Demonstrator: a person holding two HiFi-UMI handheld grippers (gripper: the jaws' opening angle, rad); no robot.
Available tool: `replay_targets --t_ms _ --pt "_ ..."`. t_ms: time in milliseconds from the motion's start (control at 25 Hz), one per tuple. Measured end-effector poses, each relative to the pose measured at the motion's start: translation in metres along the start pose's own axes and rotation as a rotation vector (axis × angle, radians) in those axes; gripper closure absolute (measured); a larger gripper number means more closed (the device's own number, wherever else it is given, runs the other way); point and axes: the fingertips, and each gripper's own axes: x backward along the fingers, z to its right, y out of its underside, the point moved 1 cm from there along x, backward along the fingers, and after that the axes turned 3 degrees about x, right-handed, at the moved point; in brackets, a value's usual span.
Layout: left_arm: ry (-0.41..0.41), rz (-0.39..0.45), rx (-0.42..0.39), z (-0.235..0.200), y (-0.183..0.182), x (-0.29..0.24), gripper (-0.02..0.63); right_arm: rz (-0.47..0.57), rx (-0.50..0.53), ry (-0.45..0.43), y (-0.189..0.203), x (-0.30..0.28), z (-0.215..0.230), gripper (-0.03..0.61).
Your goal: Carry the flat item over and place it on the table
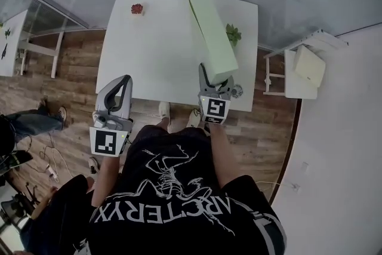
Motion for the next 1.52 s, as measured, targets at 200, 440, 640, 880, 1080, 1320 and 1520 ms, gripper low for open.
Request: replay_targets --t_ms 200,440,640,880,1080,1320,1520 --pt "-0.004 -0.003 -0.007 -0.015 0.004 -0.004 0.601 -0.012 0.017 -0.014 0.015 -0.013 -0.011 0.325" --pt "0.006 0.000 0.002 -0.018 0.005 -0.005 0.601 -0.041 -0.005 0.005 0.038 -0.012 -0.009 0.324" --pt "0.013 0.013 0.014 -0.017 0.003 -0.008 0.601 -0.025 -0.028 0.026 0.054 -0.007 -0.007 0.314" --pt "0.014 0.033 0.018 -0.016 -0.004 -0.011 0.601 -0.035 -0.040 0.028 0.071 0.000 -0.005 0.314" --pt "0.017 0.033 0.035 -0.014 -0.003 -0.014 0.601 -0.058 -0.055 -0.004 0.074 -0.002 -0.006 0.300" --pt "0.032 0.044 0.036 -0.011 -0.006 -0.015 0.601 -0.044 -0.119 -0.057 0.065 0.011 -0.008 0.200" --pt "0.032 0.054 0.060 -0.009 -0.006 -0.017 0.601 0.024 -0.080 -0.040 0.014 0.034 0.001 0.196"
